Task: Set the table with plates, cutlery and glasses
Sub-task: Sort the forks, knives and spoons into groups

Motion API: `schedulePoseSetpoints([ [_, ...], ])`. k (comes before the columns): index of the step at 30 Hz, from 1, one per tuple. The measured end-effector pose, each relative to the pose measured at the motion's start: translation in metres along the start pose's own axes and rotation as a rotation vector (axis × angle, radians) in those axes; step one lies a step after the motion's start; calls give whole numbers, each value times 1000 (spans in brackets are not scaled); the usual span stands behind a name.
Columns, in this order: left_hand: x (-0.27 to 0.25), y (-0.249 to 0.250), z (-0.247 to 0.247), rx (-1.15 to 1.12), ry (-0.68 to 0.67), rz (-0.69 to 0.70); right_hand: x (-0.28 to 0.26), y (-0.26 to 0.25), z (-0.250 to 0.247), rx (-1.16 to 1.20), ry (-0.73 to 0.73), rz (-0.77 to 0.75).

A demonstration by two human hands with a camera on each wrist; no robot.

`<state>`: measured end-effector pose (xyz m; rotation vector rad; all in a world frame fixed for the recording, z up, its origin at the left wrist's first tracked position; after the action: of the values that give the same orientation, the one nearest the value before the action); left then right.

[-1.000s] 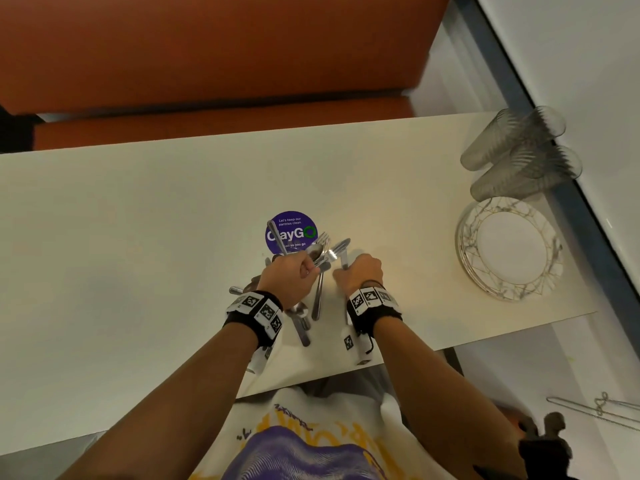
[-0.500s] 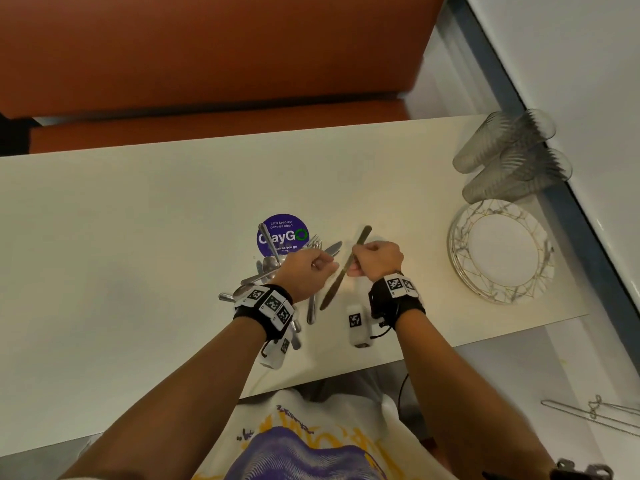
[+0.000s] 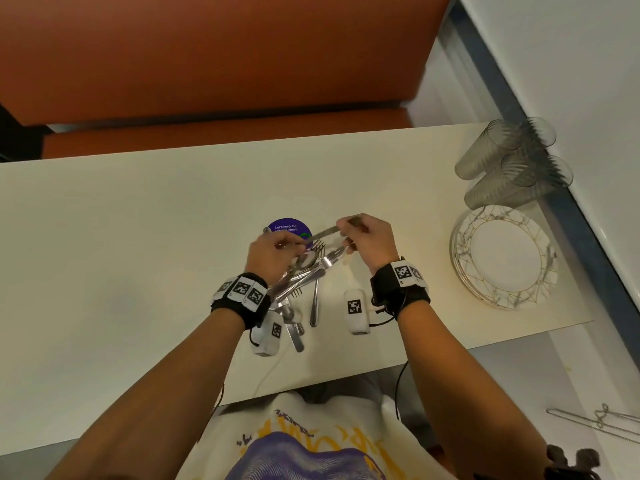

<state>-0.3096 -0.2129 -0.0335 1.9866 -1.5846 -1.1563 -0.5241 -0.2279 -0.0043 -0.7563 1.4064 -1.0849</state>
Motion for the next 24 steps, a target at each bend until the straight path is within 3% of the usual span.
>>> schedulePoseSetpoints([
  [3,14,-10,-22,57,215,23,-6,4,16,58,-109,11],
  [5,16,-12,-30,95,253,-14,-11,8,29,94,-102,17],
  [9,18,-11,-38,-184,195,-172,-18,16,48,203,-103,72],
  [17,13,9,-36,-692,38,-130,-33,53,75,51,-267,252],
  [19,12,13,-33,-704,-4,-124,-33,61,77,-6,-305,266],
  [22,11,12,-29,-623,-7,-115,-22,64,65,-294,-331,148],
  [24,13,10,-27,-588,-6,-131,-10,63,47,-407,-252,60],
])
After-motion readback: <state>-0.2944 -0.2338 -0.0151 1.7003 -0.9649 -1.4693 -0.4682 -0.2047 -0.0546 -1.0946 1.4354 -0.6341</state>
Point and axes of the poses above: each hand's wrist, its own x-axis towards the middle knuckle, its own z-axis out of the palm, y = z × x, the point moved 3 cm from there along x, towards the middle knuckle, and after that the axes turned 14 degrees about x, right-handed, at the moved point
